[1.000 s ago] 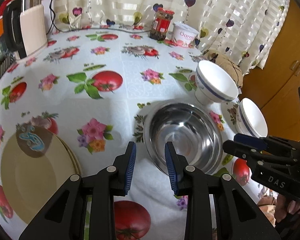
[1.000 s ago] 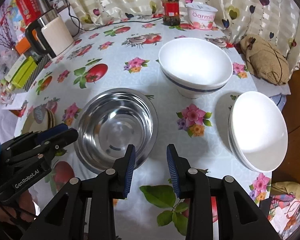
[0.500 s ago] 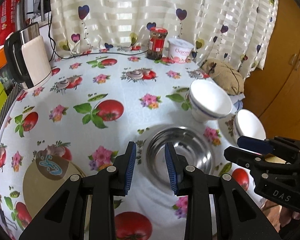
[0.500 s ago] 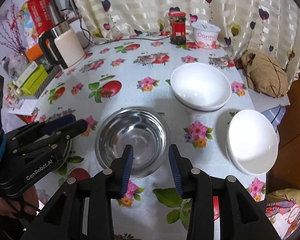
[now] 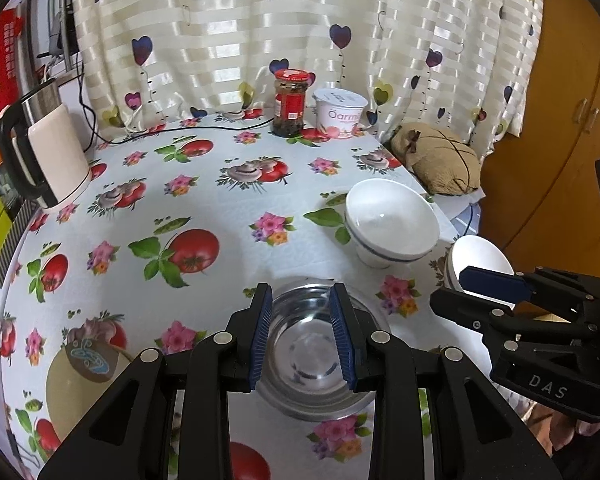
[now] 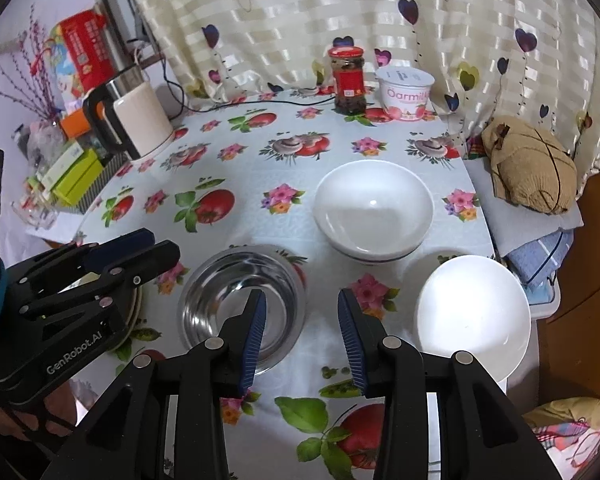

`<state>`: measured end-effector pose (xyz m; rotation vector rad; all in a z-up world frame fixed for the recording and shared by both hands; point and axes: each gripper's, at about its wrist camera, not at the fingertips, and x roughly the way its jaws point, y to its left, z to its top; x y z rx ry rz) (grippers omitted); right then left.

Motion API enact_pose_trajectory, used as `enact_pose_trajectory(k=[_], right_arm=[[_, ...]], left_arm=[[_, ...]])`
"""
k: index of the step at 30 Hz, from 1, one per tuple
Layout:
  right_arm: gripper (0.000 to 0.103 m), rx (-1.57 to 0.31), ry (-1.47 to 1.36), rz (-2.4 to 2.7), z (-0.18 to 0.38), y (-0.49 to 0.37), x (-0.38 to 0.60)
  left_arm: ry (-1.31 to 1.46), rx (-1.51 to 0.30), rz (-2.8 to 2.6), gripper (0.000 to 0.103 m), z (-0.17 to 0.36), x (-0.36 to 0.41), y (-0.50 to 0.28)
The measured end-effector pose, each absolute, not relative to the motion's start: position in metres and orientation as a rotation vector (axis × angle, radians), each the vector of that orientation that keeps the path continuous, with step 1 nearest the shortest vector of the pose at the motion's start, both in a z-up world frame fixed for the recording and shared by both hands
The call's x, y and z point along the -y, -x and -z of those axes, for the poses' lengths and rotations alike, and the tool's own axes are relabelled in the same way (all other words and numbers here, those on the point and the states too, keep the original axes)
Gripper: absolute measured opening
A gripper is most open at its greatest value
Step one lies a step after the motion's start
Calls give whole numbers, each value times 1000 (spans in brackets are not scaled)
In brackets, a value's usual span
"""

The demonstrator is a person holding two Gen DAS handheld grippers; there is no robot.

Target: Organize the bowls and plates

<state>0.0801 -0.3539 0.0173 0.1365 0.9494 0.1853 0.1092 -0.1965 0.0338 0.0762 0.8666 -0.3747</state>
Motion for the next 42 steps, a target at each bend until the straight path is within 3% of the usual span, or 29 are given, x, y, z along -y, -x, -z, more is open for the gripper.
enact_pose_trajectory(k=[34,42], right_arm=[[36,-946,-214,-89,-3,-130,416],[30,-958,-236,-59,6,-142,431]], left_arm=[[52,-965,499,31,-15,235,-167],[49,-993,501,31,-4,252,-182]])
